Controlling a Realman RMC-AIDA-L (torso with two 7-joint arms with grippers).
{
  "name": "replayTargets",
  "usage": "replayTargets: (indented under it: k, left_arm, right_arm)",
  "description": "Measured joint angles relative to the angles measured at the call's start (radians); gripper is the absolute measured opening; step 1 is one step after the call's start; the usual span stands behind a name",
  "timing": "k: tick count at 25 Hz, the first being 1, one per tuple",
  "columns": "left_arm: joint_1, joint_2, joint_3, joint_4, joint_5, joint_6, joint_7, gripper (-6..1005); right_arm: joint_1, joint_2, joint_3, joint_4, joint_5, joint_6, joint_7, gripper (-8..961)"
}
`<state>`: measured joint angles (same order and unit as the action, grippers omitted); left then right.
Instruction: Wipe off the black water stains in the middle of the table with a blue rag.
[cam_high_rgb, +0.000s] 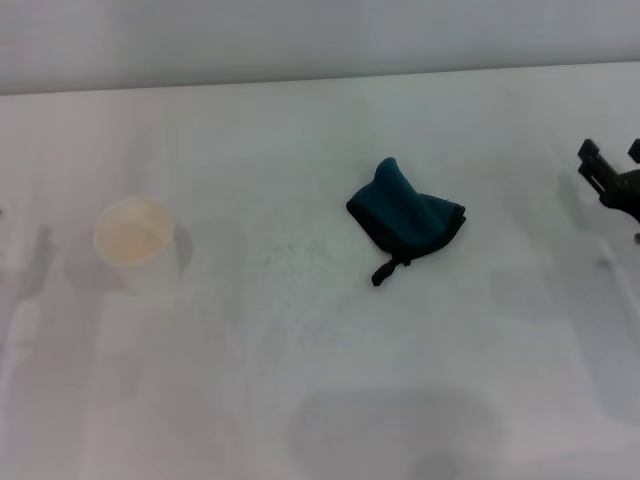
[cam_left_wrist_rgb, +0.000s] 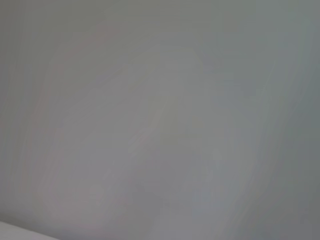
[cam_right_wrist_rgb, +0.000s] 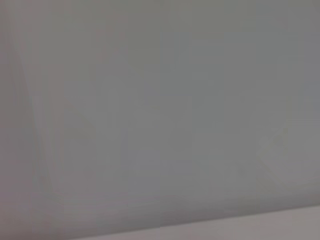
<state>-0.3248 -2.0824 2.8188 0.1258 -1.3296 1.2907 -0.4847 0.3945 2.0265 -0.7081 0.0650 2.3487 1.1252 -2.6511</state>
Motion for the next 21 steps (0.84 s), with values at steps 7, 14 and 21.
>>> replayTargets:
  k: [7,14,21]
  left_arm:
    - [0.002,-0.001,0.000,0.037,0.000,-0.007,0.053,887]
    - [-0.017,-0.002,0.005,0.050,0.007,-0.008,0.054,883]
    - [-0.021,0.000,0.003,0.049,0.005,-0.011,0.055,882]
  right_arm:
    - [-0.006,-0.002,0.011,0.001,0.001,0.027,0.007,764]
    - [-0.007,0.000,0.020,0.005,0.001,0.057,0.015,764]
    - [-0.011,0.000,0.021,0.007,0.001,0.061,0.026,764]
